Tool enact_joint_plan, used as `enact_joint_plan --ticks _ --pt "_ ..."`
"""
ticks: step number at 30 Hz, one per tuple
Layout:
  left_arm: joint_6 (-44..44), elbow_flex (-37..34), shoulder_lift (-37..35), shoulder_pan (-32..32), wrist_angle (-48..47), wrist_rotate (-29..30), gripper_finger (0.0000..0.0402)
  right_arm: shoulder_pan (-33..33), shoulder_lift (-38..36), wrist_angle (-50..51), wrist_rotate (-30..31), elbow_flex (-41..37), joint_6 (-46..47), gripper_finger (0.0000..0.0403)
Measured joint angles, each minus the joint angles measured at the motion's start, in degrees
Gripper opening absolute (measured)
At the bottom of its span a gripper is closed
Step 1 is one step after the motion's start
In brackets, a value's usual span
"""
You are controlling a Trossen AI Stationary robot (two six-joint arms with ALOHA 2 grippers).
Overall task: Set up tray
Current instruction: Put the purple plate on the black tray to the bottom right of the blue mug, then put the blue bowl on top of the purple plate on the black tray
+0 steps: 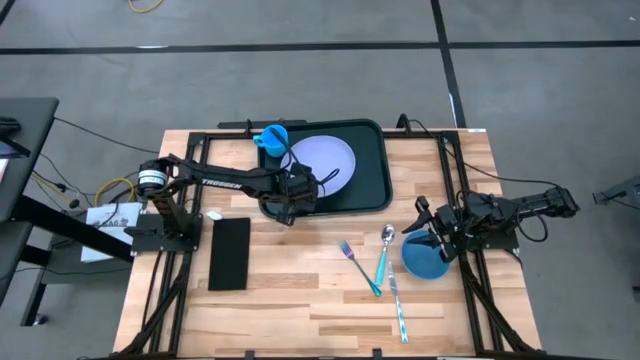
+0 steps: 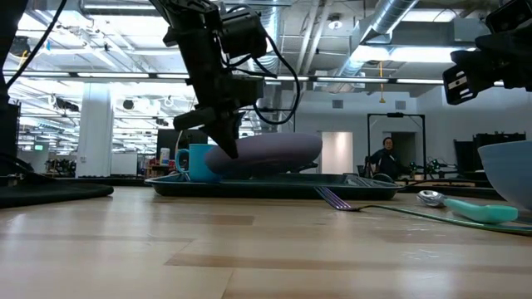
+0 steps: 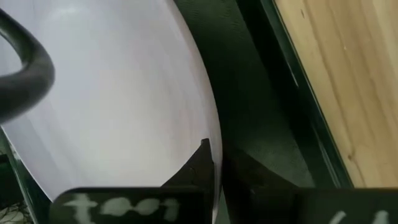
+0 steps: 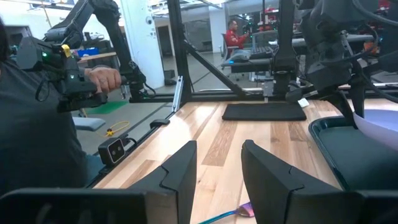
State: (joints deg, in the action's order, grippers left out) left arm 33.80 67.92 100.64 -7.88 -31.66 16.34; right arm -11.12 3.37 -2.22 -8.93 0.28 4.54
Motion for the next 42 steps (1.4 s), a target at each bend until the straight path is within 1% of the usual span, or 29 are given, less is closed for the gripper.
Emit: enact_joint_plan --ticks 20,22,31,35,42 --pt "0.0 0.0 0.0 0.0 -1.5 0.8 0.0002 0.0 0.0 0.0 0.0 0.0 0.0 0.0118" --pt "0.0 0.0 0.0 0.0 -1.4 0.8 0.0011 0.0 0.0 0.0 0.0 0.0 0.0 0.0118" --pt "-0.9 0.0 0.0 0.2 -1.6 0.4 0.0083 0.0 0.0 0.0 0.0 0.0 0.0 0.0118" --pt "-2.1 0.1 0.0 0.2 -2.7 0.4 0.01 0.0 0.0 0.0 0.0 0.0 0.0 0.0118" --pt "-3.7 0.1 0.0 0.3 -6.0 0.4 0.0119 0.0 0.0 0.0 0.0 0.0 0.0 0.0118"
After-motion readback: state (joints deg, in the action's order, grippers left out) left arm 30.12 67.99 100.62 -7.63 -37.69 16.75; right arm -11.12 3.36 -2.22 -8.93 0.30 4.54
